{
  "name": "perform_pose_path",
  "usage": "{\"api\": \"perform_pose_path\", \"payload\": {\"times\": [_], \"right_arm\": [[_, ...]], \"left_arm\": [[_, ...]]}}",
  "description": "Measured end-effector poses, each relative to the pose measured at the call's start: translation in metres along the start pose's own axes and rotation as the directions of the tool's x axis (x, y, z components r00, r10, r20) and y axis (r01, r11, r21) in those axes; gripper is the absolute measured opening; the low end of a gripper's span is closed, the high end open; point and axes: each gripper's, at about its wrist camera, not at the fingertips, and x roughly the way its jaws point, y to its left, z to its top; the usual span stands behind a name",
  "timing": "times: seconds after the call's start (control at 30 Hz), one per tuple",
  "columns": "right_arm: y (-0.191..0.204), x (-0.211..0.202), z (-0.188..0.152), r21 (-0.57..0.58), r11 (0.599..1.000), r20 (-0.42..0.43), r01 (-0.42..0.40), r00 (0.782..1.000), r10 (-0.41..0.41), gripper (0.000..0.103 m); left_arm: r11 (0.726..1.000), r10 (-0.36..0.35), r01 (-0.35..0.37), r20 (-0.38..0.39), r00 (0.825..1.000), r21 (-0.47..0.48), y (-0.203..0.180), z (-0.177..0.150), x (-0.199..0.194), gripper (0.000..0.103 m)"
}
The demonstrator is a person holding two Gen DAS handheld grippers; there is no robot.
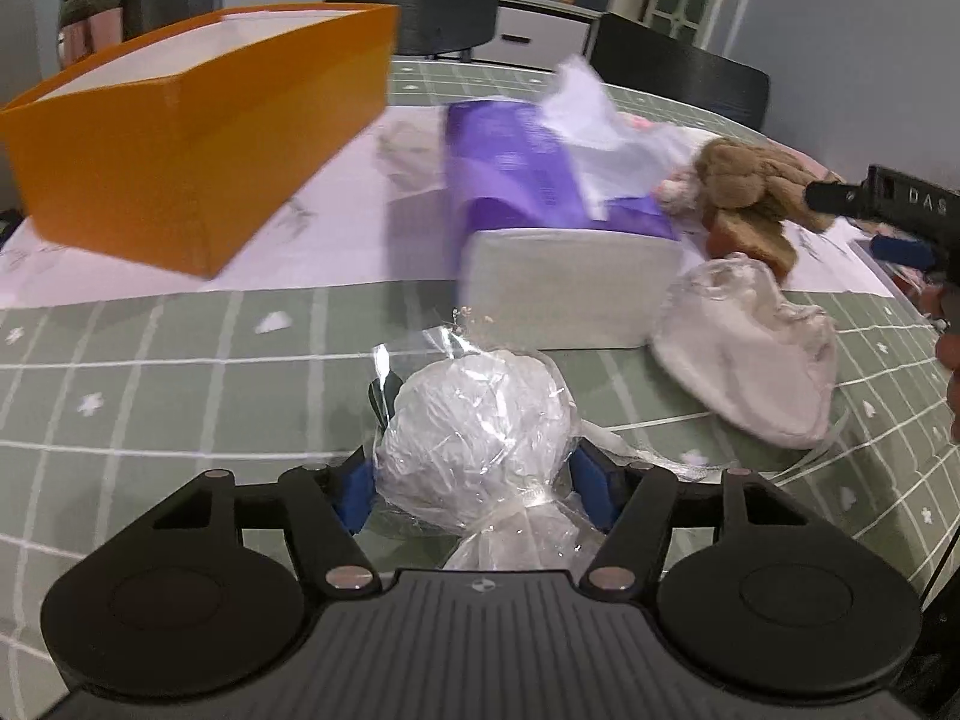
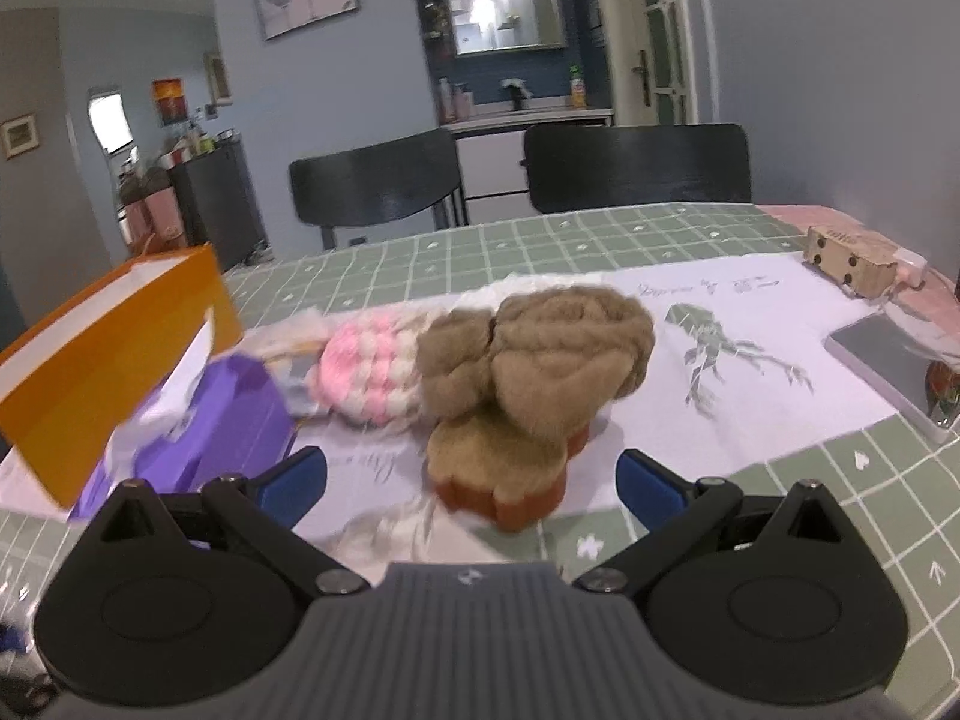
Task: Organize soft objects
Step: 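Grasp the plastic-wrapped white bundle with the left gripper, then grasp the brown knotted towel with the right gripper while the left holds the bundle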
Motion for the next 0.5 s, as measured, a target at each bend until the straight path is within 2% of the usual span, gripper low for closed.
{"api": "perform_pose_path", "payload": {"times": [0.2, 0.5], "right_arm": [[-0.009, 0.020, 0.024, 0.053, 0.998, 0.003, 0.045, 0.999, -0.045, 0.101], [-0.031, 0.052, 0.049, 0.232, 0.971, -0.050, 0.058, 0.998, -0.048, 0.101]], "left_arm": [[0.999, 0.044, -0.044, 0.014, 0.999, 0.000, 0.021, 0.004, -0.011, 0.074], [0.999, 0.047, -0.047, 0.025, 0.999, -0.018, 0.039, 0.008, -0.011, 0.074]]}}
